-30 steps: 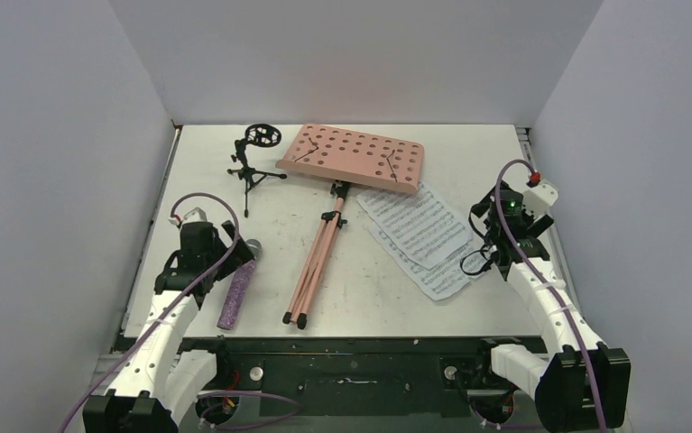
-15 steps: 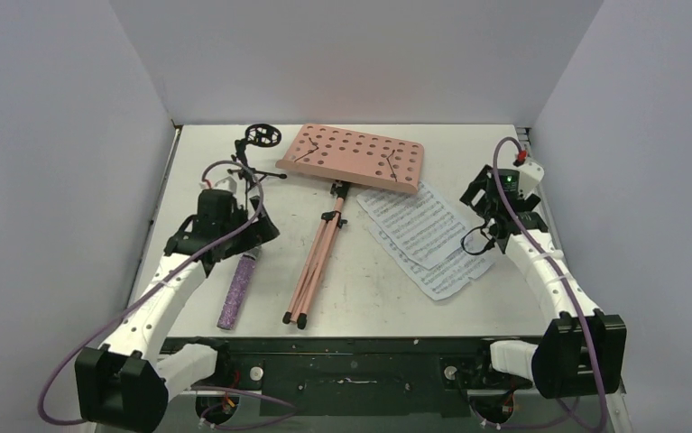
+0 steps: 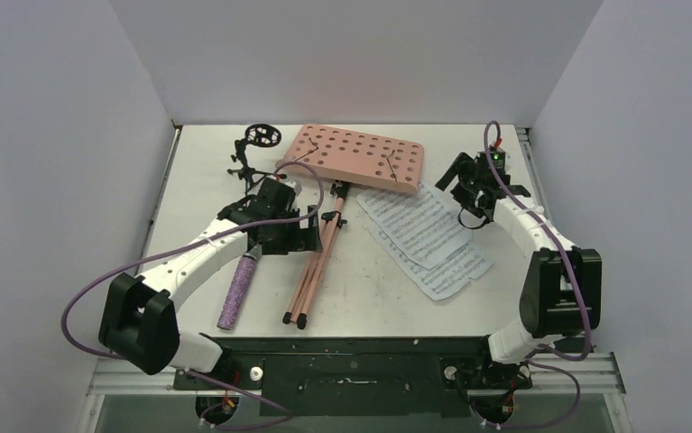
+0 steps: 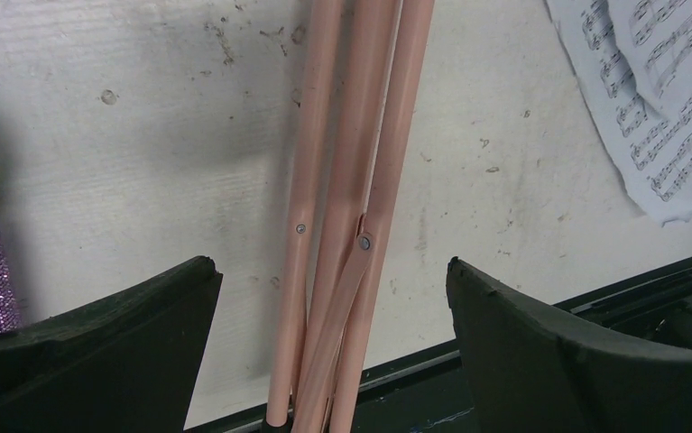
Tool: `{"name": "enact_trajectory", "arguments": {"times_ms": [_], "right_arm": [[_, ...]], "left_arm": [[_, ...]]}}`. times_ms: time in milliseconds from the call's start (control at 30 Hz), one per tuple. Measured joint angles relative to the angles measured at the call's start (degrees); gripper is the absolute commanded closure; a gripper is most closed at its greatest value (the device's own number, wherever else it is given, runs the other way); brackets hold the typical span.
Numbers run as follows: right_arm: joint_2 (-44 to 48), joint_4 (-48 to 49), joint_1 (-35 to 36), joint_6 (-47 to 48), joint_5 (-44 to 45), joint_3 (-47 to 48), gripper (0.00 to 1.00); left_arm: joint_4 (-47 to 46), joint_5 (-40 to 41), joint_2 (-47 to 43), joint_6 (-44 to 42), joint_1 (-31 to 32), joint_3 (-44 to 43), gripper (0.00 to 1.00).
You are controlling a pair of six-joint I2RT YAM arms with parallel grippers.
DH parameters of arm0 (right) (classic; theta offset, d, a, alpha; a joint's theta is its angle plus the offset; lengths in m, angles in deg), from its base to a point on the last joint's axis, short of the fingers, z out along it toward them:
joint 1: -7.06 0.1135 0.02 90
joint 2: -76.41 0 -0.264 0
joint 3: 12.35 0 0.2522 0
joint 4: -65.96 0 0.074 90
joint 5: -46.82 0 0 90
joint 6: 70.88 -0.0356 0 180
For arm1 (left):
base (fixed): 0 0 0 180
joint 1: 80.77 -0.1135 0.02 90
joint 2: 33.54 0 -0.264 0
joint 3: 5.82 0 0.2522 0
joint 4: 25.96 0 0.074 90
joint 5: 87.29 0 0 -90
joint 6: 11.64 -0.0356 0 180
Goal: Set up the instrument practice props
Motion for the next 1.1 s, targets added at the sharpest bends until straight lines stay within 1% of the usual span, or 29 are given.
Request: {"name": "enact_trajectory", "arguments": {"times_ms": [133, 267, 433, 467, 533, 600, 733, 800, 1000, 1100], "right_arm": [[-6.4, 0.7, -0.2, -2.1, -5.7, 3.8, 0.10], [-10.4, 2.1, -0.3, -4.1, -10.8, 6.3, 0.10], [-14.8, 5.6, -0.7, -7.4, -17.0, 8.7, 0.02], [-15.6, 6.5, -0.7, -8.0, -18.0, 8.9, 0.03], [-16.9, 7.8, -0.7, -9.1, -19.9, 9.0, 0.10], [-17.9, 8.8, -1.0, -9.9, -21.5, 9.0, 0.18], [-19.8, 11.4, -1.0, -11.9, -24.2, 9.0, 0.37], [-20.8, 13.8, -1.0, -13.3, -25.8, 9.0, 0.41], [-25.4, 19.5, -1.4, -16.9, -29.4, 9.6, 0.42], [-29.0, 22.8, -1.4, -19.1, -31.3, 10.9, 0.54]], "left_arm": [[1.3, 0.0, 2.3, 0.4, 1.4, -0.1, 0.03], [2.1, 0.5, 5.6, 0.4, 3.8, -0.7, 0.03], [3.5, 2.2, 10.4, 0.0, 6.6, -2.1, 0.00], [3.7, 2.6, 11.3, 0.0, 7.1, -2.3, 0.04], [3.9, 3.0, 12.5, 0.0, 7.8, -2.3, 0.09], [4.2, 3.4, 13.6, -0.1, 8.3, -2.3, 0.10], [4.6, 4.3, 14.6, 0.1, 8.8, -2.3, 0.13], [4.5, 4.6, 14.9, 0.2, 8.9, -2.3, 0.14], [4.5, 4.9, 15.1, 0.2, 8.9, -2.3, 0.20], [4.5, 4.9, 15.4, 0.2, 8.9, -2.3, 0.22]]}}
